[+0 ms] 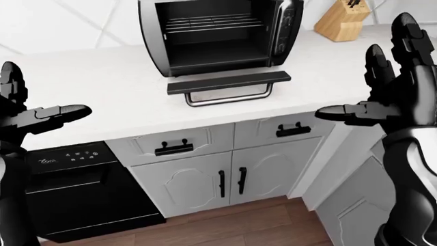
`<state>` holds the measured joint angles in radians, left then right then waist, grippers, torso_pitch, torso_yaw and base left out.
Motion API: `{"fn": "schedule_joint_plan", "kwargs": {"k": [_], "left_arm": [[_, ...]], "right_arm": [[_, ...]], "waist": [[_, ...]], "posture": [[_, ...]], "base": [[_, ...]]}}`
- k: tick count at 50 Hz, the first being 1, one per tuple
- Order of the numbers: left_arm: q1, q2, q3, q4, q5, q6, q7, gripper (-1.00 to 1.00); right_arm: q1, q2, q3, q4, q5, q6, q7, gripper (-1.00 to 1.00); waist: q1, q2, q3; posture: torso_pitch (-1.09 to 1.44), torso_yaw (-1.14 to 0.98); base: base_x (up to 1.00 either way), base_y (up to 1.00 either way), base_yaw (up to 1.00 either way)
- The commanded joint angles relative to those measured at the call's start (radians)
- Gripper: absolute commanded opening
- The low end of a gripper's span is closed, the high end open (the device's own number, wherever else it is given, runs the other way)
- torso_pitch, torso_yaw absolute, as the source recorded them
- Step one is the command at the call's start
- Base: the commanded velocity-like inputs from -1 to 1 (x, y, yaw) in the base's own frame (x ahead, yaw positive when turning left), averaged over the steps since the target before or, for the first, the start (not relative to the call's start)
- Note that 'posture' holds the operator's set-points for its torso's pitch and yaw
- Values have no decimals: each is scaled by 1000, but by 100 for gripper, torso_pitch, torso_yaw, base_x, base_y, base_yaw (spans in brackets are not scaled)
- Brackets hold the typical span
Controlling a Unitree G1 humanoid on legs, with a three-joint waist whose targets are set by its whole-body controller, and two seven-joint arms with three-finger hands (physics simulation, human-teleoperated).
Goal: Close the toaster oven door.
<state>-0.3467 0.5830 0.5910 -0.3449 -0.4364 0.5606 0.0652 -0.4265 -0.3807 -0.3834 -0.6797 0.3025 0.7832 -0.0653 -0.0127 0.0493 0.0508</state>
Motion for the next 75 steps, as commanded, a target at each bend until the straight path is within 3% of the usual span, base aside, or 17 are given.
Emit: {"fn": "schedule_joint_plan", "kwargs": {"k": [1, 2, 3, 8, 12, 15, 16, 23, 28, 37, 41, 42, 47, 53, 62, 66, 75], "left_arm": [[-17, 20, 15, -20, 2, -25, 1, 100], [-17, 20, 16, -19, 2, -25, 0, 100], [-16, 20, 15, -18, 3, -26, 0, 100], [-17, 20, 16, -21, 1, -24, 0, 100], [-19, 21, 15, -20, 2, -23, 0, 100], [-21, 22, 15, -21, 0, -20, 2, 100], [-22, 23, 15, -21, 0, -20, 2, 100], [-26, 25, 13, -28, -4, -12, 7, 100], [-24, 24, 15, -32, -4, -11, 9, 100], [-23, 25, 15, -28, -1, -17, 5, 100], [-23, 28, 19, -29, -4, -14, 5, 100], [-22, 28, 19, -28, -4, -15, 4, 100], [-26, 34, 21, -27, -7, -11, 6, 100], [-29, 37, 20, -27, -9, -9, 8, 100], [-33, 42, 22, -30, -13, -3, 11, 100], [-30, 40, 20, -32, -13, -5, 11, 100], [-29, 39, 22, -30, -10, -7, 9, 100]], "right_arm": [[-18, -6, 2, -17, 2, -26, 1, 100], [-18, -7, 0, -15, 2, -27, 2, 100], [-16, -6, -1, -16, 2, -29, 2, 100], [-15, -9, -3, -12, 2, -33, 3, 100], [-17, -10, -3, -10, 4, -33, 2, 100], [-26, -15, -7, -9, 9, -26, -1, 100], [-24, -15, -8, -9, 10, -27, -1, 100], [-32, -24, -11, -7, 18, -21, -6, 100], [-32, -31, -20, -6, 25, -19, -8, 100], [-28, -42, -30, 10, 29, -34, -8, 100], [-31, -53, -40, 19, 36, -37, -9, 100], [-35, -59, -44, 21, 39, -34, -10, 100], [-32, -79, -61, 54, 41, -58, -5, 100], [-26, -106, -83, 103, 45, -88, 4, 100], [-9, -117, -92, 143, 37, -125, 11, 100], [-5, -128, -107, 162, 38, -138, 17, 100], [1, -149, -123, 190, 40, -157, 20, 100]], "waist": [[0, 16, -18], [0, 57, -32], [11, 20, -24], [17, 5, -24], [21, -37, -17], [25, -111, -31], [17, -81, -25], [9, -50, -15], [-7, 43, -37], [18, -30, -15], [23, -127, -38], [13, -74, -24], [11, -71, -25], [0, 37, -28], [19, -25, -16], [26, -107, -28], [10, -48, -13]], "posture": [[0, 0], [0, 0], [0, 0], [0, 0], [0, 0], [0, 0], [0, 0], [0, 0], [0, 0], [0, 0], [0, 0], [0, 0], [0, 0], [0, 0], [0, 0], [0, 0], [0, 0]], "base": [[16, 5, 0], [16, 5, 0], [15, 5, 0], [16, 5, 0], [15, 5, 0], [16, 5, 0], [16, 5, 0], [16, 4, 0], [15, 3, 0], [16, 3, 0], [16, 3, 0], [16, 2, 0], [16, 2, 0], [15, 2, 0], [16, 2, 0], [16, 2, 0], [15, 2, 0]]}}
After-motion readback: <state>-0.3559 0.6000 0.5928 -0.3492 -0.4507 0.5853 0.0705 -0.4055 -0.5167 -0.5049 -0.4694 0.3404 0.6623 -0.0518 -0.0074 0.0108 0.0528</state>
